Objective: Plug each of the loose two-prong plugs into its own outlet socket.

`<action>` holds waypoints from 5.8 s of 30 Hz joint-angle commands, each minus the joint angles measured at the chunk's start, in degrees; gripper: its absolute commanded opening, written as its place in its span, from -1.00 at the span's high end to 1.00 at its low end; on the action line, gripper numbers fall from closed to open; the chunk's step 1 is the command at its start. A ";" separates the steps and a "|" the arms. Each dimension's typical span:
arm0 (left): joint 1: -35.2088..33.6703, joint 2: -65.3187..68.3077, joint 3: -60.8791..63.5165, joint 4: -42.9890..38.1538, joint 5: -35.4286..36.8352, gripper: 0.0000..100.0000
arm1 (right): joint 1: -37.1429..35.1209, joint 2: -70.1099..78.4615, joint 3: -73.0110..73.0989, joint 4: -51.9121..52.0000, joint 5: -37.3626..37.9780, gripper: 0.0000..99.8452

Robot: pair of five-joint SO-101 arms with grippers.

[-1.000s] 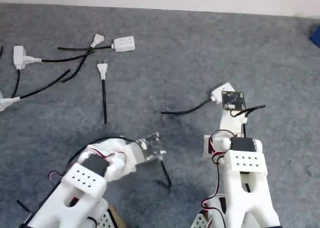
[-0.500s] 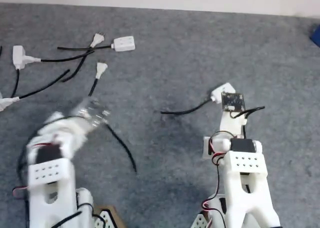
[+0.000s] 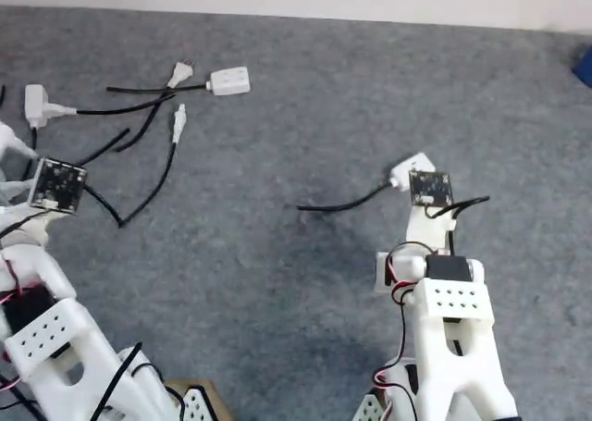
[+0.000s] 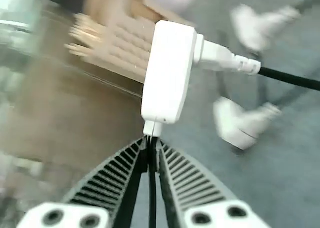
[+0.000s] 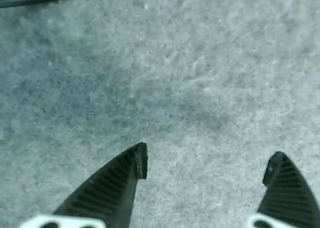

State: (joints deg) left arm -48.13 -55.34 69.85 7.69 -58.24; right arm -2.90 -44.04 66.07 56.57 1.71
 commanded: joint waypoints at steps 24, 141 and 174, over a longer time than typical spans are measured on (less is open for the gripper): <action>-11.38 -0.22 -7.25 -10.99 20.66 0.54 | 0.57 -0.31 -0.13 -0.48 -0.09 0.28; 51.65 126.11 -160.13 85.45 48.62 0.54 | 5.23 0.13 -0.84 -21.58 -4.48 0.28; 72.04 123.12 -165.23 92.31 29.63 0.54 | 27.74 10.95 -9.54 -24.92 -8.53 0.28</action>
State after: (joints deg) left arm 22.11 73.45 -92.88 99.30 -25.63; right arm 13.71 -33.14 61.58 31.52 -4.09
